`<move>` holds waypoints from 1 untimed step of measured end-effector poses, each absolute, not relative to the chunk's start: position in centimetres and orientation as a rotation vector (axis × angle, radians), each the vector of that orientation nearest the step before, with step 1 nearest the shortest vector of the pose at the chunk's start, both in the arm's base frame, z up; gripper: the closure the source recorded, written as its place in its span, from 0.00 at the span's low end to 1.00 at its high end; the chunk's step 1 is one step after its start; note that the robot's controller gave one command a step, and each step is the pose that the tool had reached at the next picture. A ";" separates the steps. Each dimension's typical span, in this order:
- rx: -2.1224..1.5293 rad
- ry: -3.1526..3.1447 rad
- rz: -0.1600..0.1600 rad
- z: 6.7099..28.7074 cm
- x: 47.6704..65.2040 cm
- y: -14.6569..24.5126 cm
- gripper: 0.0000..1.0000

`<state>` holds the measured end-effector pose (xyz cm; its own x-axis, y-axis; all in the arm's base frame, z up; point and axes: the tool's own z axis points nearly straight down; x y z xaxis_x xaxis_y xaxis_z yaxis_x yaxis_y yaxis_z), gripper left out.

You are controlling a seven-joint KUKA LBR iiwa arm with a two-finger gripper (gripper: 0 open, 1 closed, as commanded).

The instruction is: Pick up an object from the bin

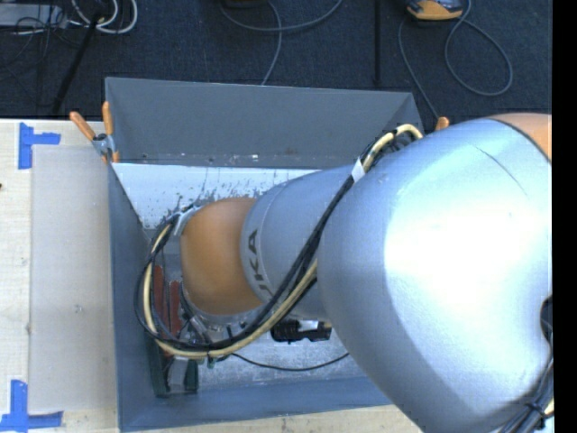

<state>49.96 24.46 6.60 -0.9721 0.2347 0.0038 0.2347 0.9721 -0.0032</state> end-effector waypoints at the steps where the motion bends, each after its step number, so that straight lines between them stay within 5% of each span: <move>1: -0.380 -3.128 -0.007 7.7 50.5 24.5 1.00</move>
Offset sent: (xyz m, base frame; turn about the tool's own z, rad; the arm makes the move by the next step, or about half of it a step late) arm 0.0000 0.0000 0.0000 0.0000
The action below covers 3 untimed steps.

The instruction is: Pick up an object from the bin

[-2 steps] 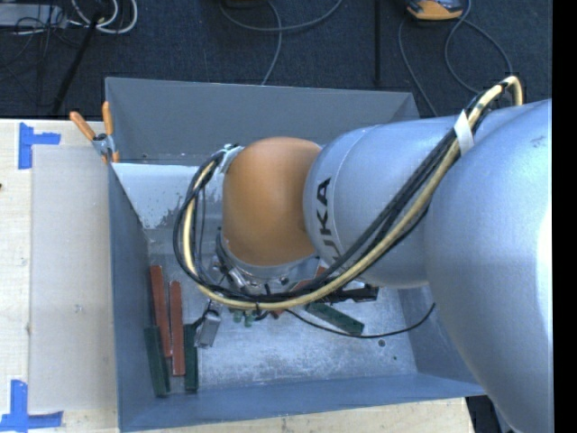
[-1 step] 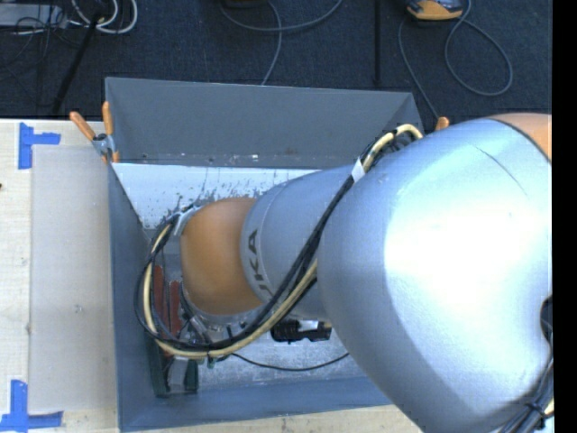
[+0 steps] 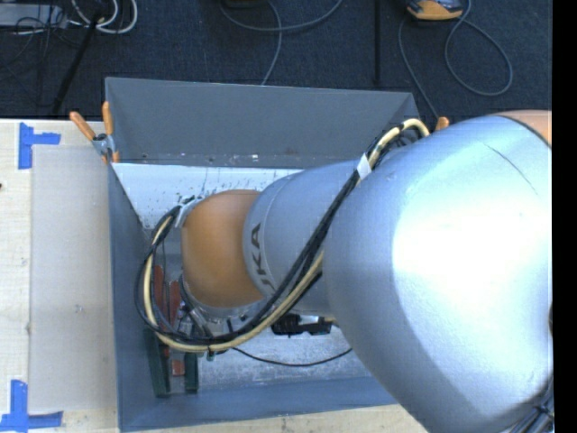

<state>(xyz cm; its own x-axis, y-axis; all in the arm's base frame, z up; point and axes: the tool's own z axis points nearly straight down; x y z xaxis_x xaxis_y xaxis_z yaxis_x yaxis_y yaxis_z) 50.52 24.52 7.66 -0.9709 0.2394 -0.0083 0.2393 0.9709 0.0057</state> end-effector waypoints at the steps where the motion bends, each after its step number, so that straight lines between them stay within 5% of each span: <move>1: 0.398 3.099 0.017 7.6 50.3 18.4 1.00; 2: 0.484 3.100 0.002 9.3 54.3 18.5 1.00; 3: 0.586 3.088 -0.008 7.3 55.1 1.9 1.00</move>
Offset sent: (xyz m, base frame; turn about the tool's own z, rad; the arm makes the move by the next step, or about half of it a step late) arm -0.0082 -0.0627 -0.0066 0.0106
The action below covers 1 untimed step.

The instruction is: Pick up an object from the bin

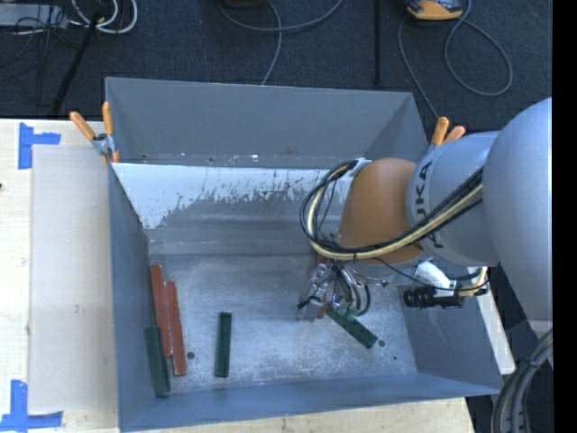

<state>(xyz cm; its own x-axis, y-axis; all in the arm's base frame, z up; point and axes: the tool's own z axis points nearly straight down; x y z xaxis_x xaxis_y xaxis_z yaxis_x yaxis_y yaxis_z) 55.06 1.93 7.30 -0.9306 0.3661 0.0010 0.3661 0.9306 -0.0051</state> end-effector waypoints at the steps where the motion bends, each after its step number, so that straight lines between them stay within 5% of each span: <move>1: -0.578 -3.086 0.001 7.3 55.1 2.4 0.00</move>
Offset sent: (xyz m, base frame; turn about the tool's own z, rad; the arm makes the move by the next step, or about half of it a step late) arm 0.0000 0.0000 0.0000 0.0000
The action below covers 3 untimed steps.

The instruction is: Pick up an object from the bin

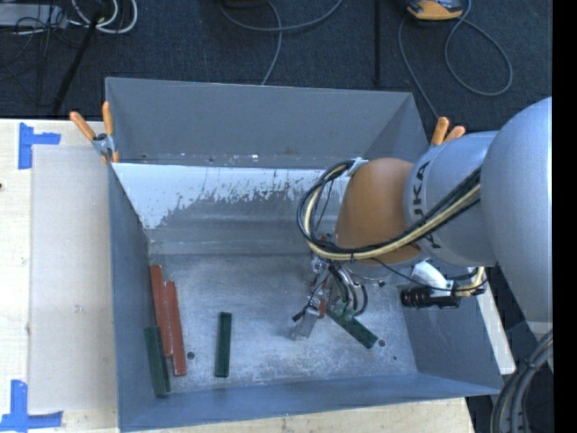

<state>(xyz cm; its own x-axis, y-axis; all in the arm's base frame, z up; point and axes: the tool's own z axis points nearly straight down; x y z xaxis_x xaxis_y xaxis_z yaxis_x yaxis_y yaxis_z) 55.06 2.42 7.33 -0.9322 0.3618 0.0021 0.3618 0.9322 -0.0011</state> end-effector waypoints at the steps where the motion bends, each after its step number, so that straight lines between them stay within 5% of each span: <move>1: -0.186 -3.142 0.000 14.8 60.2 1.3 0.00; 2: -0.318 -3.126 0.006 11.9 61.4 -7.7 0.00; 3: 0.045 -3.138 -0.005 6.8 58.6 3.8 0.00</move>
Offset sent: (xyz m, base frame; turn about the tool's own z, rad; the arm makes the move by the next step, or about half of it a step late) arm 0.0494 -0.0110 0.0727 -0.2515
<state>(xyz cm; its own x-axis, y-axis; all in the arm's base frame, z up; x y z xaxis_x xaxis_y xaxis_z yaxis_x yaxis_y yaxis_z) 58.56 3.84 6.82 -0.9996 -0.0290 0.0037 -0.0289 0.9996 0.0031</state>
